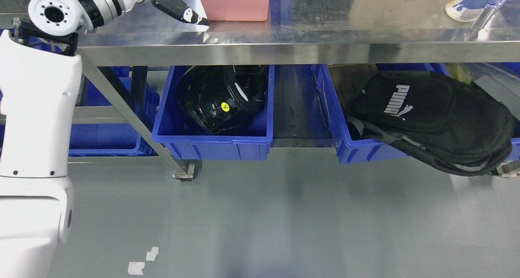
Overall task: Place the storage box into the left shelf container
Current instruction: 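Raise the left hand up toward the pink box on the shelf top, then close the left hand fingers around the pink box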
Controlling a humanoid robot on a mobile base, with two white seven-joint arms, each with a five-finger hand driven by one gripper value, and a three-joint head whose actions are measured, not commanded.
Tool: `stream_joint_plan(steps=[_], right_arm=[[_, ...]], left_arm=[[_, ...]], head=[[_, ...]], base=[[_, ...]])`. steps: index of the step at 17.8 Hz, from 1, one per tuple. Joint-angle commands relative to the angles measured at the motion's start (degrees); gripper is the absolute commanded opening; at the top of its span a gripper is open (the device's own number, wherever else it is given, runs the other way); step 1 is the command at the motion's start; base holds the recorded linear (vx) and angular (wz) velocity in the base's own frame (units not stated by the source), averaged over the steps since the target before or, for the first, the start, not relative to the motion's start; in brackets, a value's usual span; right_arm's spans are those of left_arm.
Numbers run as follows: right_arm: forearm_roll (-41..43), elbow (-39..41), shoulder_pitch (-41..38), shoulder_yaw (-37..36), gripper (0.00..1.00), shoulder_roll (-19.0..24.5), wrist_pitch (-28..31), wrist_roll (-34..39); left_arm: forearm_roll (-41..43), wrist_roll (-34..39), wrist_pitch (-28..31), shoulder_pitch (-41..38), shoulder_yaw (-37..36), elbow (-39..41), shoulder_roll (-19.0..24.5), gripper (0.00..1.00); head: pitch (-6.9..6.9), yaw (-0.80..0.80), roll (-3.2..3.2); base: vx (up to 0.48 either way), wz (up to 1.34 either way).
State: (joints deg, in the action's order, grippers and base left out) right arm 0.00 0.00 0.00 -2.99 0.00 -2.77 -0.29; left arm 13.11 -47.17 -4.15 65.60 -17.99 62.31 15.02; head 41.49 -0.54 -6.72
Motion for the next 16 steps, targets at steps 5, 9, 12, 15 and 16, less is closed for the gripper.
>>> stream_joint_plan(steps=[5, 9, 12, 15, 16], right_arm=[[1.2, 1.0, 0.2, 0.0, 1.0, -1.0, 0.0, 0.2], [1.2, 1.0, 0.2, 0.0, 1.0, -1.0, 0.0, 0.1], [1.2, 1.0, 0.3, -0.1, 1.0, -1.0, 0.0, 0.1], [1.2, 1.0, 0.2, -0.1, 1.0, -1.0, -0.1, 0.1], [1.2, 1.0, 0.3, 0.0, 1.0, -1.0, -0.1, 0.1]], left_arm=[[6.9, -0.6, -3.9, 6.8, -5.6, -18.8, -9.8, 0.84], [9.5, -2.9, -3.9, 7.1, -5.7, -21.4, -9.3, 0.79], [9.4, -3.6, -4.0, 6.7, -5.0, -21.9, -9.0, 0.7], [9.1, -4.3, -4.5, 6.5, -2.8, -22.0, -8.9, 0.55], [8.9, -4.3, -5.8, 6.2, -1.4, -22.1, -8.9, 0.45]], head=[[0.0, 0.0, 0.0], [0.0, 0.0, 0.0], [0.0, 0.0, 0.0], [0.0, 0.0, 0.0], [0.0, 0.0, 0.0]], base=[[0.0, 0.0], [0.0, 0.0], [0.0, 0.0], [-0.001, 0.03], [0.0, 0.0]])
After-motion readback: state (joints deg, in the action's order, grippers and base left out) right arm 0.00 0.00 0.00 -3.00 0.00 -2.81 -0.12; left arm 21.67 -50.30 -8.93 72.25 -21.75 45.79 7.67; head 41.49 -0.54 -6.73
